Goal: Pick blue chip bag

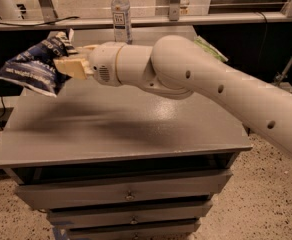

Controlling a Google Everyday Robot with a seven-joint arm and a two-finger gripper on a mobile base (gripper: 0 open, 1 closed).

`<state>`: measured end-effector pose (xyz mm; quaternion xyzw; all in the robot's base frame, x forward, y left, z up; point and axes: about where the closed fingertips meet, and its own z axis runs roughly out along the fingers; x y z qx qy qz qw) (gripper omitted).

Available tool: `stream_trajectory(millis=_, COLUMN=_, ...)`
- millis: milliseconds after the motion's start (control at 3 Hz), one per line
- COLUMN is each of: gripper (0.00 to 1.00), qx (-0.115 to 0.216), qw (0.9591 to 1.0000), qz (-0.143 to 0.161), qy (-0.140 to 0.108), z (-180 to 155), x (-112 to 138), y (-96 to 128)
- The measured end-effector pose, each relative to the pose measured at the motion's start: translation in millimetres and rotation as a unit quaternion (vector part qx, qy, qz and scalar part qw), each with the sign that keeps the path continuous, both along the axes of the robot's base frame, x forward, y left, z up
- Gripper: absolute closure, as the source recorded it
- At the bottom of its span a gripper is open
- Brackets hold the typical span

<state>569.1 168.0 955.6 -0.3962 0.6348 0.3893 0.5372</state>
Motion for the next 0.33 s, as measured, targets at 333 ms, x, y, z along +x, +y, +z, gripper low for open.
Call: stream_trajectory(millis=333, gripper=1.00, qx=0.005, qw=1.0000, qz=0.008, qy=-0.003, z=6.6, x=-7.1, y=7.6)
